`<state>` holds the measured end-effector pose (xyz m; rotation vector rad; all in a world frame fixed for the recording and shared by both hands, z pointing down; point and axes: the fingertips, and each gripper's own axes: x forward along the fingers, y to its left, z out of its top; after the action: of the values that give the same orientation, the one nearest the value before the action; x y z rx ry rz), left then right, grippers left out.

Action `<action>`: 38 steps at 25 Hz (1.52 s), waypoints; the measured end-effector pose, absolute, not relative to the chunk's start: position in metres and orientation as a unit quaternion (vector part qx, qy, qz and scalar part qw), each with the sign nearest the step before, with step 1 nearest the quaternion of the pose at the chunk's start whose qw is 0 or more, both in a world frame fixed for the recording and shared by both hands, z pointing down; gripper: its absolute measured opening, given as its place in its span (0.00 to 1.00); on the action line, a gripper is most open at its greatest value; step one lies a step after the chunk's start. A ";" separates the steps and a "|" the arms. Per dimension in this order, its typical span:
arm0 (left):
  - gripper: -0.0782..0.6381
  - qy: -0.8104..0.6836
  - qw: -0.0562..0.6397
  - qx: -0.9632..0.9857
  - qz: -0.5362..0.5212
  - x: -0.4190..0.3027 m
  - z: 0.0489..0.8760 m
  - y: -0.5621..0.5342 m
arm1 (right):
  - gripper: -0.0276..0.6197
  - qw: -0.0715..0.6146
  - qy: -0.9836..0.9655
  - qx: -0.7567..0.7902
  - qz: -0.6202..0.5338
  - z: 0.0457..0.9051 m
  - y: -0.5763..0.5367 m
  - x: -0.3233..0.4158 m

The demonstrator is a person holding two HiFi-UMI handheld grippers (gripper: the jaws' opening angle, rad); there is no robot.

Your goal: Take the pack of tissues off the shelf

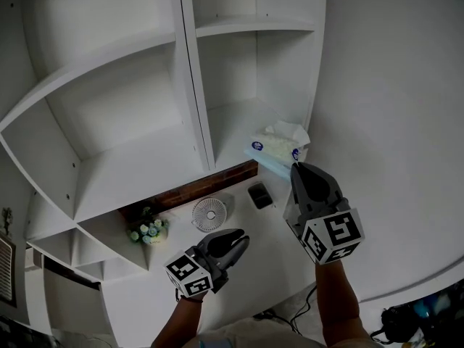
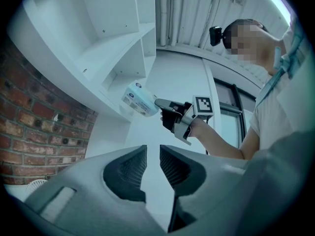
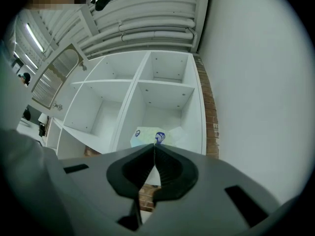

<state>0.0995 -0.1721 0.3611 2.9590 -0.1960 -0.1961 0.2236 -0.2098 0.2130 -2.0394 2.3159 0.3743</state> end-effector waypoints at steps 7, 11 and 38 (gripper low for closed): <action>0.20 -0.073 0.095 0.990 -0.068 0.111 0.367 -0.166 | 0.07 0.032 0.763 -0.635 0.116 0.230 -0.189 0.227; 0.20 -0.081 0.096 0.990 -0.068 0.115 0.369 -0.163 | 0.07 0.030 0.770 -0.628 0.108 0.244 -0.180 0.226; 0.20 -0.097 0.131 0.986 -0.047 0.146 0.414 -0.161 | 0.07 0.008 0.804 -0.595 0.013 0.372 -0.185 0.228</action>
<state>0.1457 -0.1613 0.4144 2.8628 -0.2819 -0.1352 0.2280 -0.1847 0.3720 -1.8599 2.5129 0.0396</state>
